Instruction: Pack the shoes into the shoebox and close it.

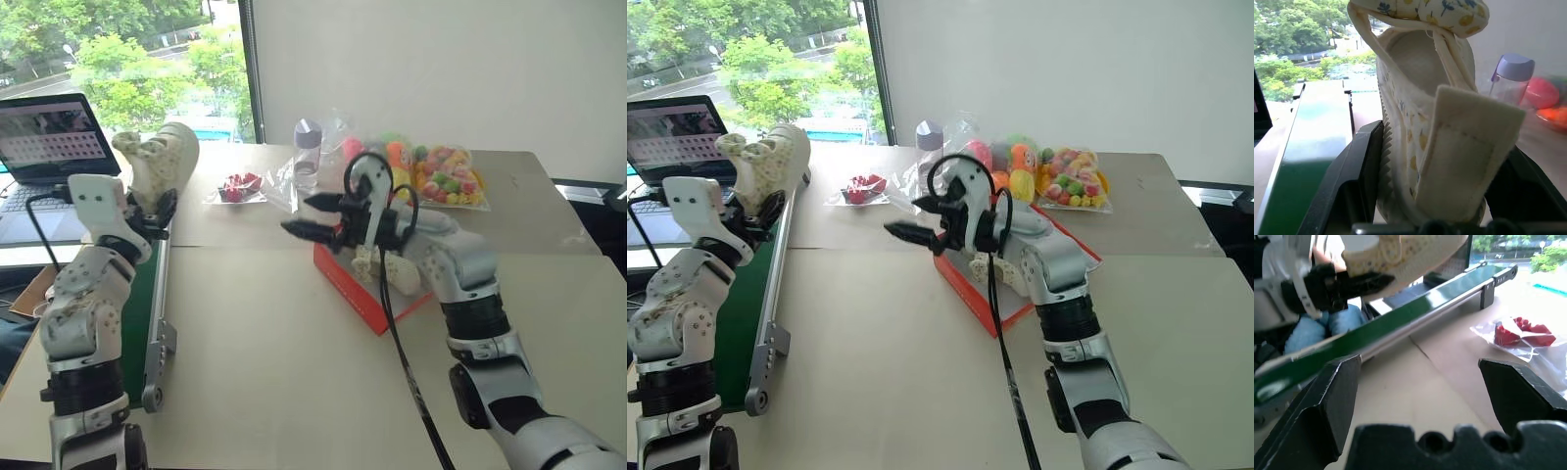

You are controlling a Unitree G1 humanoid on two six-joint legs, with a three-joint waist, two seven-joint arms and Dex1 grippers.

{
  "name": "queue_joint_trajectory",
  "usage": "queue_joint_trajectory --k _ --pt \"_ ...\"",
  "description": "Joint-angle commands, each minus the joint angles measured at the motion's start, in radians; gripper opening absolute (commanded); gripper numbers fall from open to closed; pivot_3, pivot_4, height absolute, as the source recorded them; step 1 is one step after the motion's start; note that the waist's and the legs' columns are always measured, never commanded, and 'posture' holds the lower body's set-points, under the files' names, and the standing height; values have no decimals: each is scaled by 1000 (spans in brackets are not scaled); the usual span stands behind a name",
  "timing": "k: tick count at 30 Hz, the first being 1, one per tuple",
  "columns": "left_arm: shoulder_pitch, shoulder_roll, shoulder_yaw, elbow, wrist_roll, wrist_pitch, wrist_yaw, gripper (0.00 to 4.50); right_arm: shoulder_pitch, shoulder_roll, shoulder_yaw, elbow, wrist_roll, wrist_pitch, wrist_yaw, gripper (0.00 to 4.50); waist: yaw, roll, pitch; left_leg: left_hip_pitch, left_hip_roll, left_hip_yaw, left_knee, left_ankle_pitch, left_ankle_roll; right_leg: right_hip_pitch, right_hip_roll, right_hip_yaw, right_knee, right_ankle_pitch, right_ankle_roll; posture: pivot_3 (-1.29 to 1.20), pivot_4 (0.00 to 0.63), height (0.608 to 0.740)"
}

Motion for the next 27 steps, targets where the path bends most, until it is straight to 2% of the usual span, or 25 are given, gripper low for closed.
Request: queue_joint_trajectory --k 1,4,8,12,21,27 --pt "-52 -38 -42 -126 -39 48 38 2516 -87 37 -218 83 161 88 -158 4500 2 0 0 0 0 0 0 0 0 0 0 0 0 0 0 0 150 740" --pt "-94 -78 -81 -161 -58 85 60 2516 -141 64 -341 157 249 124 -277 4500 4 0 0 0 0 -1 0 0 0 1 0 0 -1 0 0 0 150 740" --pt "-155 -120 -131 -186 -79 128 75 2516 -155 78 -392 185 314 162 -352 4500 -1 0 0 -2 0 -1 0 1 2 1 1 0 -2 0 0 0 150 740" --pt "-198 -153 -175 -192 -95 155 77 2516 -154 85 -393 191 336 167 -392 4500 -16 0 0 -2 0 -1 0 1 2 0 3 2 -2 0 0 0 150 740" --pt "-218 -220 -249 -222 -107 193 84 2516 -139 89 -376 191 353 157 -428 4500 -14 0 0 -2 0 -1 0 1 2 0 5 3 -2 0 1 0 150 740" --pt "-219 -215 -234 -212 -102 189 80 2516 -129 80 -378 183 365 156 -438 4500 -16 0 0 -2 0 -1 0 1 2 0 5 4 -2 0 2 0 150 740"
